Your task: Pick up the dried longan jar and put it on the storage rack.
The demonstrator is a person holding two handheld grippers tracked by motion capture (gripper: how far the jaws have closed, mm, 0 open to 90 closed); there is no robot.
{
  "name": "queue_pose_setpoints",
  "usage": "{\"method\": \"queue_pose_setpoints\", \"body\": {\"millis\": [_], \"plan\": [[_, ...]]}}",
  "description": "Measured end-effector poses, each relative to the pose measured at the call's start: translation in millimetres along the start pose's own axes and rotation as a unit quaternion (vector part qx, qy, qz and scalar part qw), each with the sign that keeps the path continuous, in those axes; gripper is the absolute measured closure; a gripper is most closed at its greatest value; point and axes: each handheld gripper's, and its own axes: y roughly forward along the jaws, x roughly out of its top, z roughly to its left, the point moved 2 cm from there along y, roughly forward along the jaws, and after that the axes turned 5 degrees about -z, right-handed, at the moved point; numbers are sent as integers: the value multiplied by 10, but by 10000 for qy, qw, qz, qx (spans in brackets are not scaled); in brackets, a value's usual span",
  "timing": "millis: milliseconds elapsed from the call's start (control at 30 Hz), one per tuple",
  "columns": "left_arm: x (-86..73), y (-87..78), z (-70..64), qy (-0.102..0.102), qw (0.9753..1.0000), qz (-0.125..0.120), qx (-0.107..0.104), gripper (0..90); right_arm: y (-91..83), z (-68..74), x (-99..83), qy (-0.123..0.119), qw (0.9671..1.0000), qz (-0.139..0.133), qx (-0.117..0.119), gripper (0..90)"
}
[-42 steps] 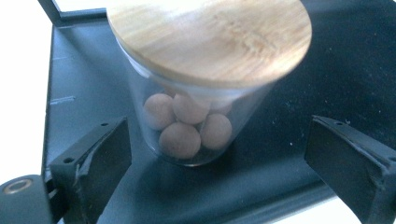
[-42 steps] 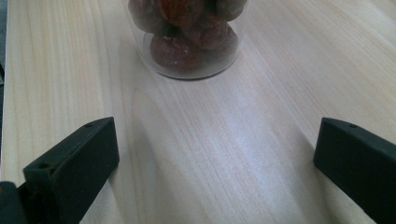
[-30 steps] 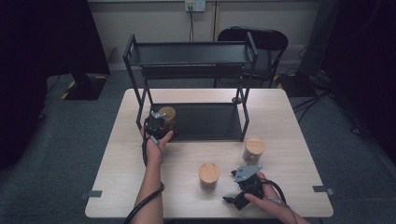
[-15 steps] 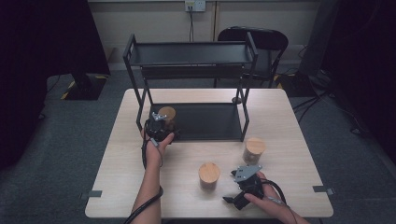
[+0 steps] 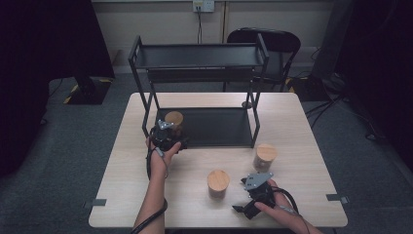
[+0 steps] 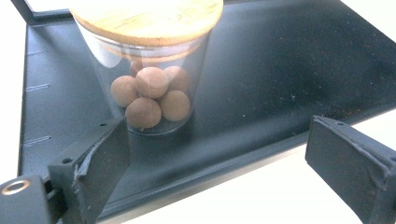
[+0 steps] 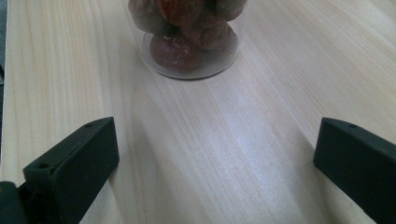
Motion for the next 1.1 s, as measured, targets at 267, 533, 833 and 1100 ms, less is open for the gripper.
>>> {"method": "queue_pose_setpoints", "body": {"millis": [267, 533, 833, 1100], "plan": [[-71, -42, 10, -1, 10000, 9, -43, 66, 0, 0, 0, 0, 10000, 0, 0, 0], [-136, -86, 23, -3, 9999, 29, -99, 66, 0, 0, 0, 0, 10000, 0, 1, 0], [-220, -130, 26, 35, 9998, 46, -169, 66, 0, 0, 0, 0, 10000, 0, 1, 0], [-265, -175, 45, -4, 9998, 32, -195, 66, 0, 0, 0, 0, 10000, 0, 0, 0]]}}
